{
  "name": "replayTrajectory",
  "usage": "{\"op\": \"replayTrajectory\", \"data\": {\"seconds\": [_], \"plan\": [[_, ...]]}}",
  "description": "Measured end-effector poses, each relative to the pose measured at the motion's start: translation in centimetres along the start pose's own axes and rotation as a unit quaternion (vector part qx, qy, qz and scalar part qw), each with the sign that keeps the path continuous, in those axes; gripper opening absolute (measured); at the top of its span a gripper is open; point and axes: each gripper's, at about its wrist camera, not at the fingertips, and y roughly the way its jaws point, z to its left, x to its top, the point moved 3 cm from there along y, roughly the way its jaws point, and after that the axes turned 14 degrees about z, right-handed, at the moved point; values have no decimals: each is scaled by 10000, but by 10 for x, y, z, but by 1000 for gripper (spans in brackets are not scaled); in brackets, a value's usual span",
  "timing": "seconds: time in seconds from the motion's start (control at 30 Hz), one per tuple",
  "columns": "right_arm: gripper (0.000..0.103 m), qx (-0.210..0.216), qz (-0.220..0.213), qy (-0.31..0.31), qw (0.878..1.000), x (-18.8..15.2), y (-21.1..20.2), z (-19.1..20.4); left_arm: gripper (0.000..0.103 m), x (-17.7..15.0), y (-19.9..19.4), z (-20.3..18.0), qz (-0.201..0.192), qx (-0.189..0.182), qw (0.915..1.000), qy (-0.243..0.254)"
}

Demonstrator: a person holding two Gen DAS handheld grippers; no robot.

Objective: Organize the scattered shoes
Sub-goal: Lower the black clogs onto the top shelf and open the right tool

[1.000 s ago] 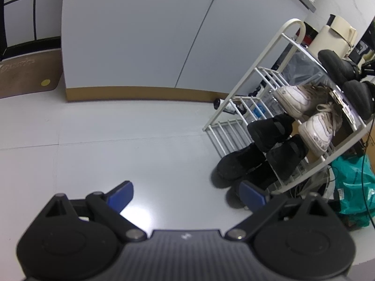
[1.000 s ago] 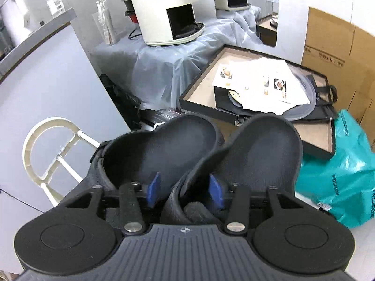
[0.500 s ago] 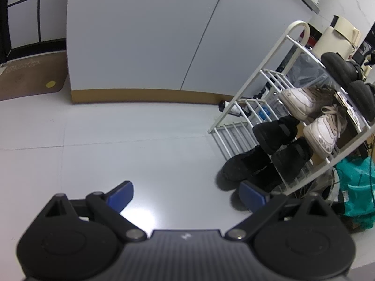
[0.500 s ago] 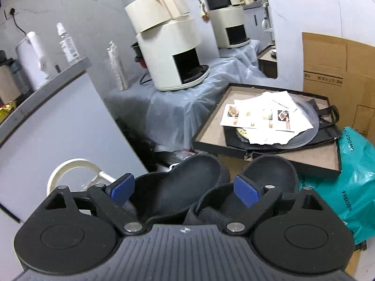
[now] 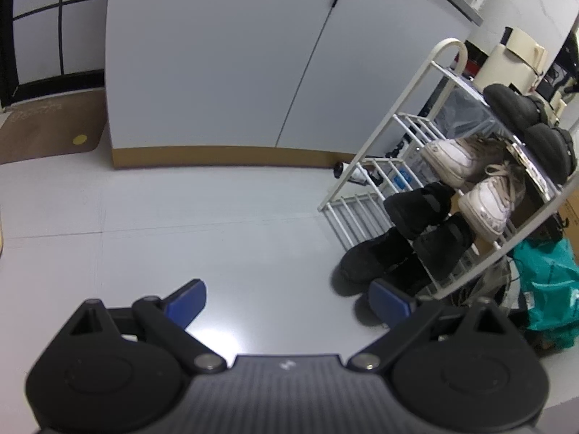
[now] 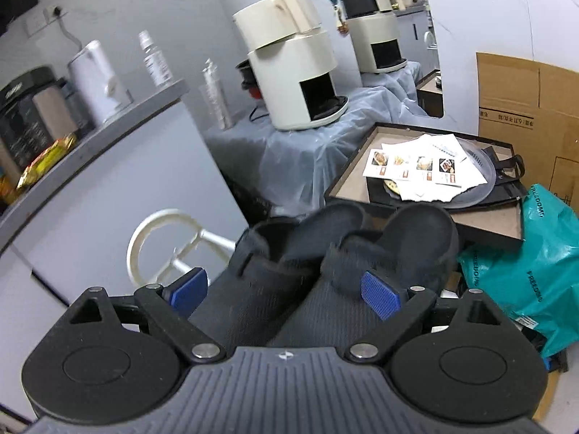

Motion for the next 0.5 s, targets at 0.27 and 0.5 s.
{"op": "replayTrajectory", "data": {"seconds": [0.27, 0.5], "plan": [[98, -221, -1, -251, 9994, -44, -56, 6, 98, -8, -12, -1, -67, -1, 9999, 127], [98, -53, 189, -434, 9989, -95, -84, 3, 98, -14, -22, 0, -105, -65, 9997, 187]]}}
